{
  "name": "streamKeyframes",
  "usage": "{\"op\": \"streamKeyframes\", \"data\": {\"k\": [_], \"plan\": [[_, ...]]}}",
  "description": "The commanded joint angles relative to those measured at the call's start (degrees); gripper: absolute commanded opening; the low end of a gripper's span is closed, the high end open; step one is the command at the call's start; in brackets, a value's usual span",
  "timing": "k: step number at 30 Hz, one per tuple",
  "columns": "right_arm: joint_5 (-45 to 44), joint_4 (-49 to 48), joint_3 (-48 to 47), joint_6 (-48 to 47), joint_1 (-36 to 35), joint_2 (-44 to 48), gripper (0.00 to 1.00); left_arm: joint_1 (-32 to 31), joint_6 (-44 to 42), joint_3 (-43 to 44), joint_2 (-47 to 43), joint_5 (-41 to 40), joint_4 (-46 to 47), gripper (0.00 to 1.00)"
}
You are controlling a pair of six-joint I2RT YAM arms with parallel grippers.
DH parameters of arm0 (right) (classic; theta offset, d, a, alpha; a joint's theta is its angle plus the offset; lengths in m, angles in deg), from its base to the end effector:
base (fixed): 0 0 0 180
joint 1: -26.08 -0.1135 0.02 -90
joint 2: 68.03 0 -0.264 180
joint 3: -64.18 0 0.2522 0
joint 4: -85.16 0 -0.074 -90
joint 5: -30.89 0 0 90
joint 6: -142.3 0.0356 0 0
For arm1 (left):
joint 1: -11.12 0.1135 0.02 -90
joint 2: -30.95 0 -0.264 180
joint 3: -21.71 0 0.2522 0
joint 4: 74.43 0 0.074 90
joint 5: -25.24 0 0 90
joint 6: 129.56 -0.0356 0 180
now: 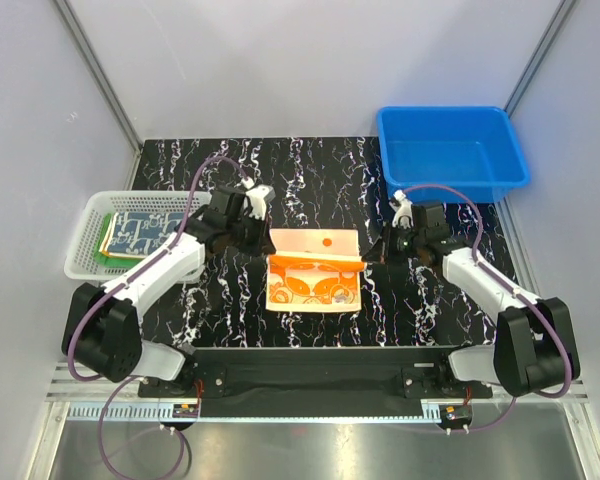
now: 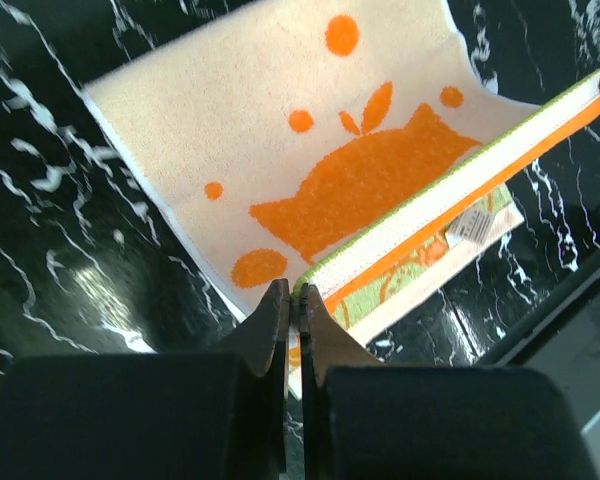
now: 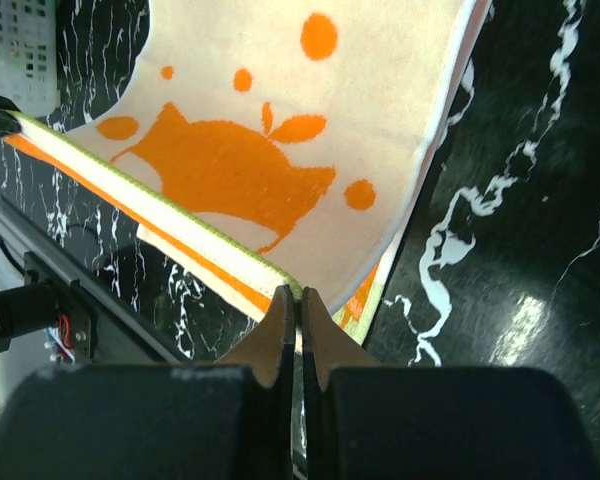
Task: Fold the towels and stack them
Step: Flatten out the crumpled towel, then fold the towel
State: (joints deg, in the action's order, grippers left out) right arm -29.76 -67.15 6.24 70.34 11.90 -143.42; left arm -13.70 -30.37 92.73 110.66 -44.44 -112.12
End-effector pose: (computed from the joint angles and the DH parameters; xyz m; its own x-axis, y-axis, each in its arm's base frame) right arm 0.2556 0.0826 0.2189 -0.8234 0.0704 -0.5631 -0.3089 0.7768 0.5488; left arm 0.2637 -0.1356 0.2574 -0.7462 0.1801 -0.6409 0.4983 0.7895 -0.3583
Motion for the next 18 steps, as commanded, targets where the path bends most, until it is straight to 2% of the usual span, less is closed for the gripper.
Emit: {"op": "streamKeyframes", "data": {"k": [1,14,18], "plan": [[1.7,1.2,1.5,1.7,-1.3,1.6,0.0,-0.1,2.1,-2.8,-2.3,0.3,-0.3,0.0],[-0.7,2.9,6.8,4.4,-4.3,3.7,0.01,-2.9,2.8,-5.4,-2.2,-2.1,-6.9,0.01],[0.1,2.9,9.2,5.7,-4.6,4.4,0.08,-3.9,3.5,-7.3,-2.2,-1.9,-8.4,0.08]]}}
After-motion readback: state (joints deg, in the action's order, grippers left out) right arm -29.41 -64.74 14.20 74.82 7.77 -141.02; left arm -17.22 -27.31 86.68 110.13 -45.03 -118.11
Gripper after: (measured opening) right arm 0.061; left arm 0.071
